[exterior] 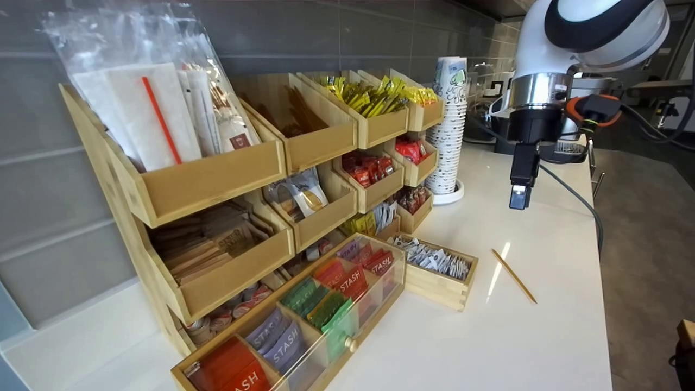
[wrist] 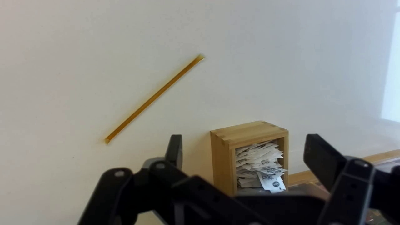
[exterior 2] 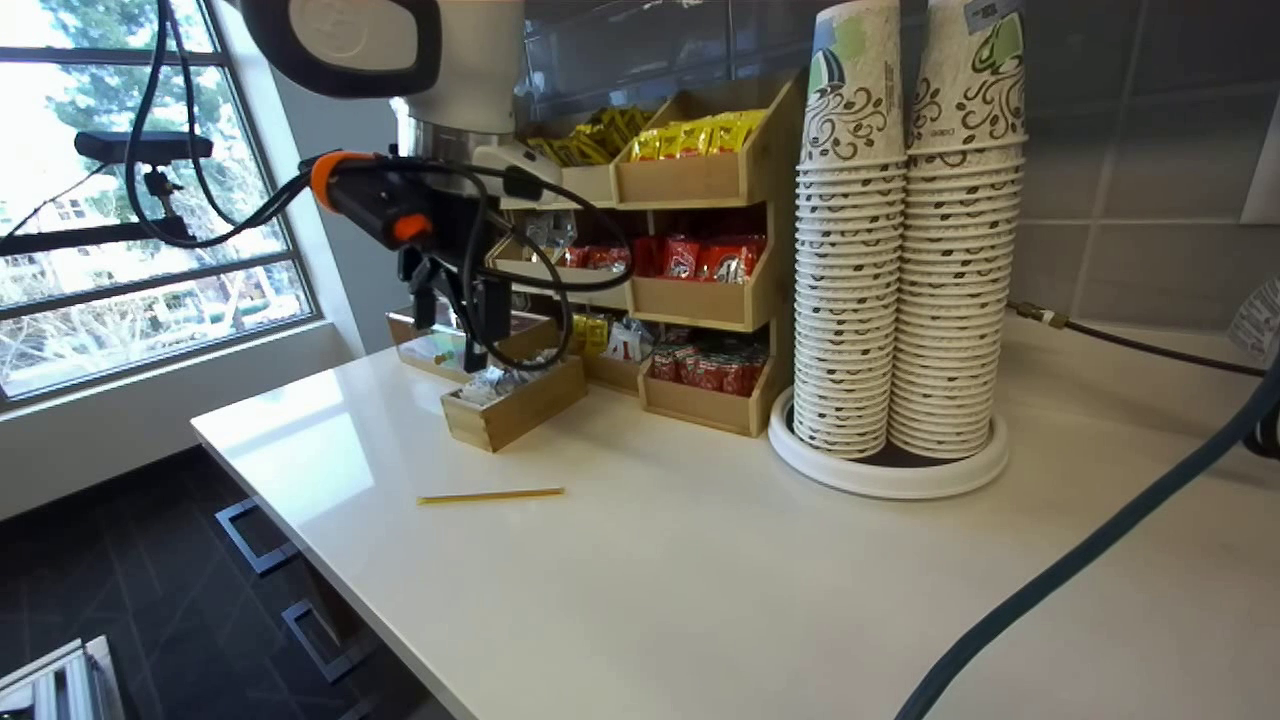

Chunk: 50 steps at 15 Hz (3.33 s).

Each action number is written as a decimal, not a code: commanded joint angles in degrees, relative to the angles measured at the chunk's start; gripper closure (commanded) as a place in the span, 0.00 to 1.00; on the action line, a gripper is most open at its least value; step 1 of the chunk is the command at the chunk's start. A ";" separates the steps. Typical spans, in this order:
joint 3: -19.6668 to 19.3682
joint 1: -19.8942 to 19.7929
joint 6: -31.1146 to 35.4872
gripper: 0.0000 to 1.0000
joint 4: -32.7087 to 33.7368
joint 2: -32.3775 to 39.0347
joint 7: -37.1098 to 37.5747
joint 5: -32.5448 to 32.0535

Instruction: Move the brown chopstick closer to the other sticks

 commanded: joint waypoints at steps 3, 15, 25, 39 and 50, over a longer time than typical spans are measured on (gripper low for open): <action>2.00 -2.18 1.56 0.00 -1.03 0.07 0.06 0.75; 1.44 -6.22 30.50 0.00 -19.24 -4.54 5.13 2.46; 3.35 -6.81 30.71 0.00 -20.24 -4.12 10.49 -1.97; 11.53 -7.26 30.47 0.00 -14.87 3.07 40.91 -12.50; 8.64 -7.50 32.69 0.00 -8.18 12.39 43.45 -13.06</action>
